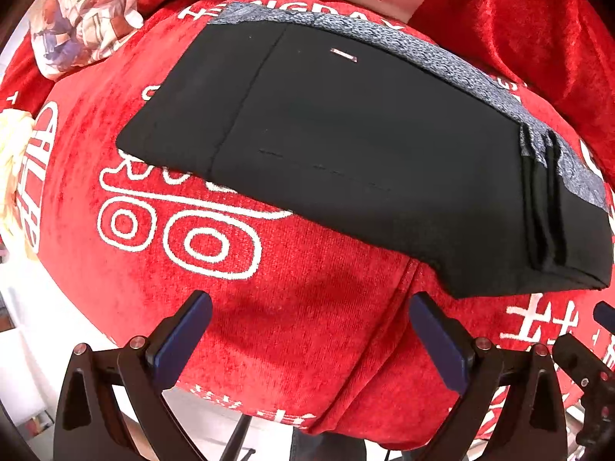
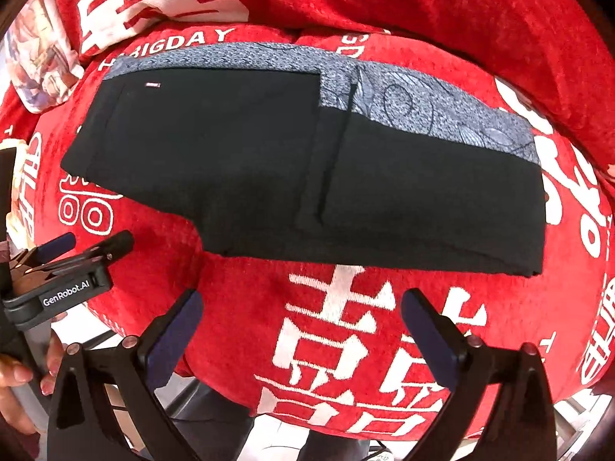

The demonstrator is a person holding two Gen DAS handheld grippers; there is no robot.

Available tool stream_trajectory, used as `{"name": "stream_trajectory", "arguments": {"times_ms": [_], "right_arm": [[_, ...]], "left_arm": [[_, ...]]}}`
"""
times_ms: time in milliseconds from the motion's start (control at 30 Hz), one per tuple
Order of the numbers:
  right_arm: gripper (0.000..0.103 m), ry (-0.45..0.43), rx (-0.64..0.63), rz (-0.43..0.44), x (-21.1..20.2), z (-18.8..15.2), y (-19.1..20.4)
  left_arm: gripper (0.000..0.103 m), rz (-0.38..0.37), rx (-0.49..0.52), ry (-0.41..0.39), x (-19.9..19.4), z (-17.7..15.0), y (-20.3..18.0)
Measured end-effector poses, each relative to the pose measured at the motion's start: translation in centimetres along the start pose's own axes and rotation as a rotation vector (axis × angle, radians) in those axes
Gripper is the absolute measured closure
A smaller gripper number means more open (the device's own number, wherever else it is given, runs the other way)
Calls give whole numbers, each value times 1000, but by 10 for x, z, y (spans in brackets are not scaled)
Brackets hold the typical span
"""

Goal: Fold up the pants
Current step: 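Release the trousers and raise both grippers above the folded trousers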

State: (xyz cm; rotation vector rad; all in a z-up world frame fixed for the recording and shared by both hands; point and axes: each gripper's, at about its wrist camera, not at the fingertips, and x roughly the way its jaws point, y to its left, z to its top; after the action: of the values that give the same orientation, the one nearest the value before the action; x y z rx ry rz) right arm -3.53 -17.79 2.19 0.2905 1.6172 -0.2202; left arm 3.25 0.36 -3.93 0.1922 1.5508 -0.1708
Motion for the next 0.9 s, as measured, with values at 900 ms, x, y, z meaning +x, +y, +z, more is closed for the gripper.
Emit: {"name": "stream_trajectory", "arguments": {"times_ms": [900], "right_arm": [[1, 16, 14, -23, 0, -4, -4]], "left_arm": [[0, -35, -44, -5, -3, -3, 19]]}}
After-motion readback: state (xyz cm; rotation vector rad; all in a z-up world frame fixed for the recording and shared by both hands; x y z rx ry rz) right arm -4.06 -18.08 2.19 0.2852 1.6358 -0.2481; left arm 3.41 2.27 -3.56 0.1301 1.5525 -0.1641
